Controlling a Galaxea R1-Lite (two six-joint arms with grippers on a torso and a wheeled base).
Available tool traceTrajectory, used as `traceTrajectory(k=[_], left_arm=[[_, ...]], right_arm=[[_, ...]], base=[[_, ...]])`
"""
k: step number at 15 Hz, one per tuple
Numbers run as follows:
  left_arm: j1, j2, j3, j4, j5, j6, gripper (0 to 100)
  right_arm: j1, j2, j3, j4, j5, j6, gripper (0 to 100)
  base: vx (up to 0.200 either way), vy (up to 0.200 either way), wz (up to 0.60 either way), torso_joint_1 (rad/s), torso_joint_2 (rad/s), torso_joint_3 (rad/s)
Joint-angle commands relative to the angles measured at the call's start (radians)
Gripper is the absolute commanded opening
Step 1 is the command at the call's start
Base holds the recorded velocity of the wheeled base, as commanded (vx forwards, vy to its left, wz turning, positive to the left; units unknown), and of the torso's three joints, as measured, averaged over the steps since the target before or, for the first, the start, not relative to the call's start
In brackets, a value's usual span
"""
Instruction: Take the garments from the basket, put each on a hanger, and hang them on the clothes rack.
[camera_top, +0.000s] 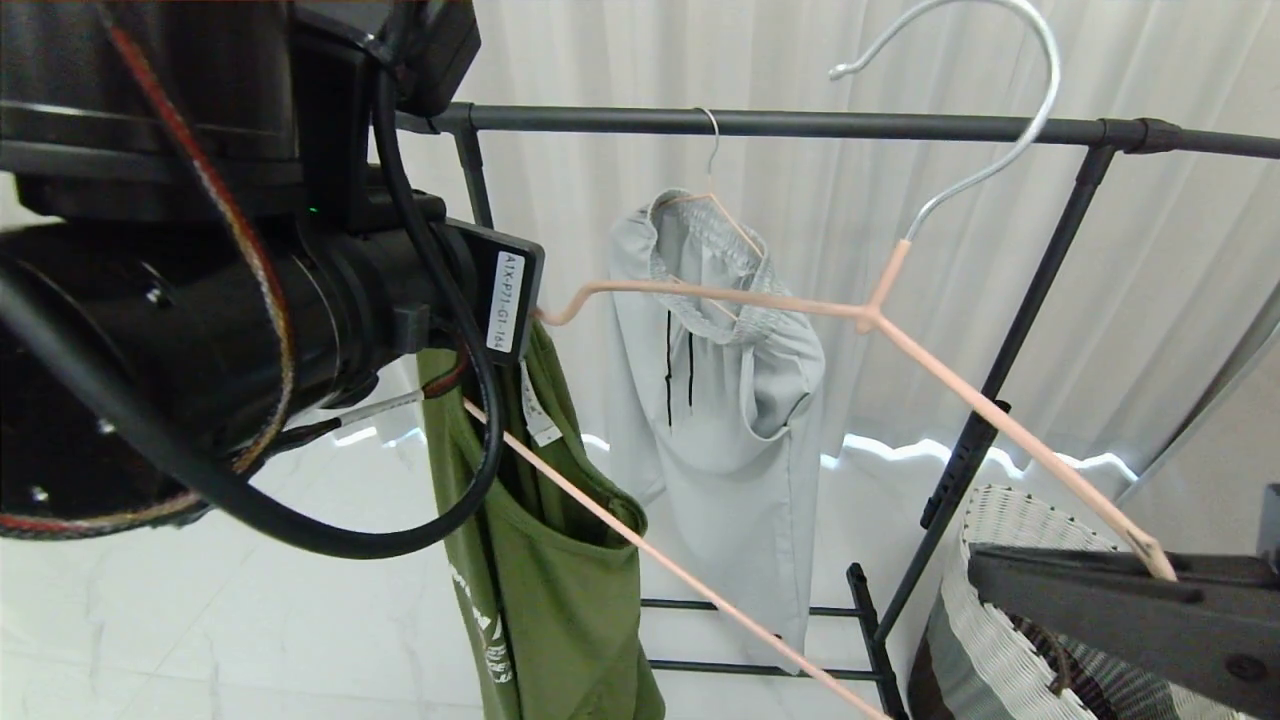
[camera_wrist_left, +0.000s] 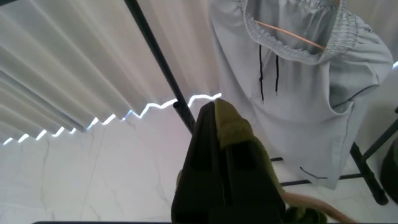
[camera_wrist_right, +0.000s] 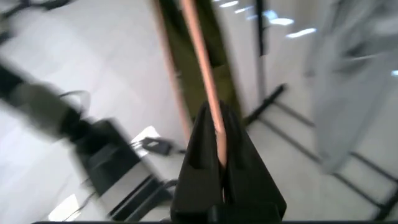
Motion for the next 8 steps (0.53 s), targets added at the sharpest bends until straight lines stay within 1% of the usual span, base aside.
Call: traceTrajectory(k=[1,3,5,6,8], left_arm=[[0.001,0.022,-0.018,0.000,0.000,0.000,0],[0.001,0.036,-0.043,0.001,0.002,-0.014,0],[0.001,0.034,-0.043,0.001,0.002,-0.014,0],[0.011,0.033,-0.038,0.001,0.003,-0.014,0],[0.041,0.033,-0.040,0.001,0.003,-0.014,0]], right_arm=[[0.074,-0.005,0.003,0.004,0.039,0.042,0],[0.068,0.038,0.015,-0.003,0.050,0.051,0],[0.027,0.058,0.017,-0.003,0.043,0.045,0],[-0.001,0.052,0.017,-0.003,0.040,0.037,0],[-0.029,0.029,0.018,0.000,0.013,0.005,0]], base=[[0.000,0.000,0.00,0.000,0.00,0.000],[0.000,0.000,0.00,0.000,0.00,0.000],[0.000,0.000,0.00,0.000,0.00,0.000],[0.000,0.000,0.00,0.000,0.00,0.000],[0.000,0.000,0.00,0.000,0.00,0.000]])
